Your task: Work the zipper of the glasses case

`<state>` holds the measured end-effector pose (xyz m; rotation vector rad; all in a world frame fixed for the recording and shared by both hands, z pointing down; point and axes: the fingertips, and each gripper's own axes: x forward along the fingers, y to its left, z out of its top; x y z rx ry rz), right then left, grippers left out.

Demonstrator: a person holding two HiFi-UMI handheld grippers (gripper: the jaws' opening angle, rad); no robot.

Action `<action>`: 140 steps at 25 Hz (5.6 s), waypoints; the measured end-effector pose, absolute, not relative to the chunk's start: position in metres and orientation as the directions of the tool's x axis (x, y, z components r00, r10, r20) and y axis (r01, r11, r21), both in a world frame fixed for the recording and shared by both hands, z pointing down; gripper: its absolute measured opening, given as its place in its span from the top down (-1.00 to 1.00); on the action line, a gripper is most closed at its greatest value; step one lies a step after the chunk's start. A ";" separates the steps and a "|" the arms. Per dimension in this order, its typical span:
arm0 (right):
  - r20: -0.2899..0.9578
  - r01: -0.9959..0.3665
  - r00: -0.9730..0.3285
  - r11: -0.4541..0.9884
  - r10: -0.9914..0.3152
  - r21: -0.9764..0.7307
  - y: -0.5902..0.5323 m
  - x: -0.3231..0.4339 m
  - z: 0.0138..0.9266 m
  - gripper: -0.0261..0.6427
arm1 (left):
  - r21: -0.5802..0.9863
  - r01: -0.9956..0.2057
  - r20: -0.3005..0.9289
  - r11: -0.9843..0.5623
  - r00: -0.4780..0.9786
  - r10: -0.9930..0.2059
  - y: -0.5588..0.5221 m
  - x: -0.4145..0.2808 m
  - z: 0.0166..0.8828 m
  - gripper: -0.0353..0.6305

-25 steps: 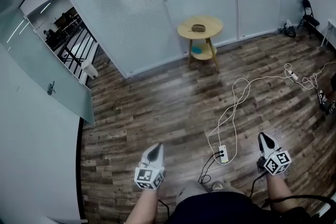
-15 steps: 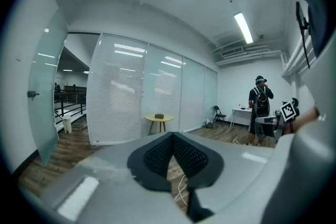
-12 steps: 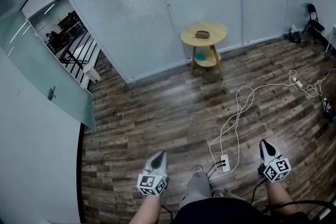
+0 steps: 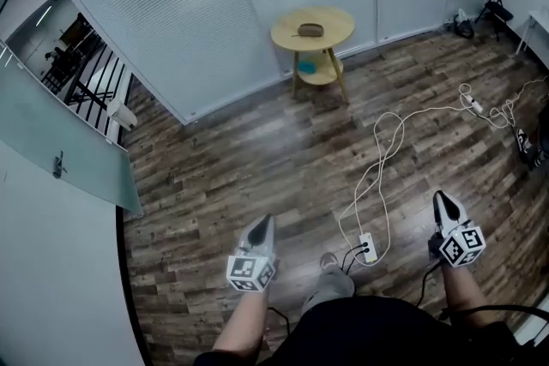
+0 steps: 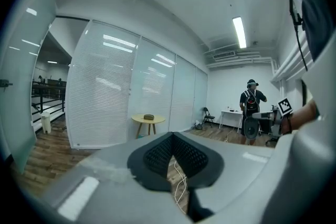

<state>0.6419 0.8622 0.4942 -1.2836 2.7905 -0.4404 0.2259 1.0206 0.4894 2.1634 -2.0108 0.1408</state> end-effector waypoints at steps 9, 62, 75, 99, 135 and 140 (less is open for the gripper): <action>0.039 -0.757 -0.625 0.594 -0.779 -0.273 0.772 0.548 0.450 0.90 | 0.040 -0.989 0.085 -0.145 0.148 -0.985 0.917 0.163 0.438 0.89; 0.070 -0.740 -0.643 0.595 -0.763 -0.314 0.150 0.238 0.461 0.90 | 0.088 -0.977 0.150 -0.192 0.204 -0.967 0.247 -0.149 0.426 0.89; 0.072 -0.772 -0.590 0.537 -0.804 -0.340 0.037 0.179 0.460 0.90 | 0.200 -0.931 0.190 -0.305 0.343 -0.920 0.093 -0.195 0.452 0.89; 0.324 -0.756 -0.654 0.578 -0.683 -0.307 -0.271 0.093 0.577 0.90 | 0.162 -0.967 0.249 -0.199 0.235 -0.940 -0.187 -0.252 0.452 0.89; 0.611 -0.203 -0.775 0.979 -0.161 0.000 -0.233 -0.033 0.740 -0.43 | 0.172 -0.913 0.443 -0.369 0.406 -0.799 -0.255 -0.219 0.571 0.89; 0.626 -0.128 -0.774 0.992 -0.094 -0.010 -0.236 -0.037 0.755 -0.43 | 0.169 -0.937 0.458 -0.305 0.348 -0.818 -0.263 -0.238 0.575 0.89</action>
